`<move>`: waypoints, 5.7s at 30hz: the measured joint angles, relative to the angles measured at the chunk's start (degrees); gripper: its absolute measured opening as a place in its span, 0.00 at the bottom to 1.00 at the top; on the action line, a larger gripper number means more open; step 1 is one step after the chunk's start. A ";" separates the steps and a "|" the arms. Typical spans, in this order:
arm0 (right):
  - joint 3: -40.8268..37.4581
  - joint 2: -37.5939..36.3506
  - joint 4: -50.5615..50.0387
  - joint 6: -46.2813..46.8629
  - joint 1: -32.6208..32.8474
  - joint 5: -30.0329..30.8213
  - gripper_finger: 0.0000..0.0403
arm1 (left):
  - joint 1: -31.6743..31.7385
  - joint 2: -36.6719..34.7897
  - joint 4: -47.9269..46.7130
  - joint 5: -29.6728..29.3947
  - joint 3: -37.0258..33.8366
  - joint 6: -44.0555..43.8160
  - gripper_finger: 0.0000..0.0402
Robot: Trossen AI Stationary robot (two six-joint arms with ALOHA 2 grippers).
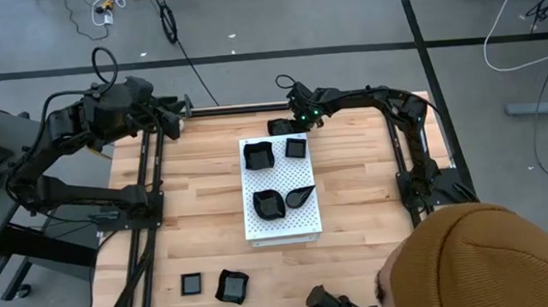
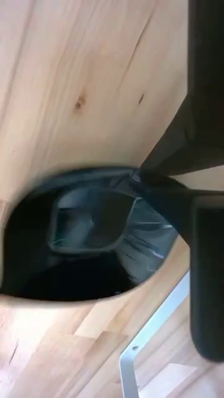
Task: Pick & Place Mini shaped plates
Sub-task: Stack the black leaf shaped plate on top of the other black leaf shaped plate on the shelf
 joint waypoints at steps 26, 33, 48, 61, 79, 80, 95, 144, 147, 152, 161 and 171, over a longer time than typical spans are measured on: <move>-0.02 -0.08 0.98 -0.67 -0.36 -0.13 0.01 | 0.00 0.00 1.86 0.02 0.00 0.00 0.31; -0.09 -0.73 1.49 -1.54 -1.66 0.23 0.01 | 0.00 0.00 2.69 0.02 0.00 0.00 0.31; -0.09 -4.13 1.77 -3.06 -4.97 0.28 0.01 | 0.00 0.00 3.99 0.04 0.00 0.10 0.31; -0.09 -13.23 0.50 -6.21 -8.09 0.83 0.01 | 0.00 0.00 4.00 0.07 0.00 0.15 0.31; -0.09 -27.13 -9.42 -6.53 -3.69 0.81 0.01 | -0.02 0.00 4.20 7.15 0.00 4.70 0.31; -0.09 -27.55 -9.62 -6.17 -3.14 0.81 0.01 | -0.02 0.00 4.17 8.15 0.00 5.96 0.31; -0.04 -29.64 -10.69 -1.05 7.47 -2.19 0.01 | -0.02 -2.11 -3.05 17.23 -0.02 12.77 0.26; -0.02 -29.64 -8.96 48.43 40.10 1.39 0.01 | -0.04 -10.80 -11.04 37.56 0.00 25.45 0.01; -0.02 -29.64 -8.94 50.02 40.92 2.77 0.01 | -0.06 -10.80 -11.04 38.25 0.00 26.08 0.03; -0.02 -29.62 -8.92 53.08 42.28 3.97 0.01 | -0.06 -10.80 -11.04 38.16 0.00 26.76 0.02; -0.02 -29.62 -5.73 59.98 44.97 6.30 0.01 | -0.06 -10.80 -11.04 38.14 0.00 27.58 0.03; 0.00 -28.19 -5.01 64.83 46.34 10.76 0.01 | -0.05 -10.80 -11.02 38.05 0.00 27.75 0.01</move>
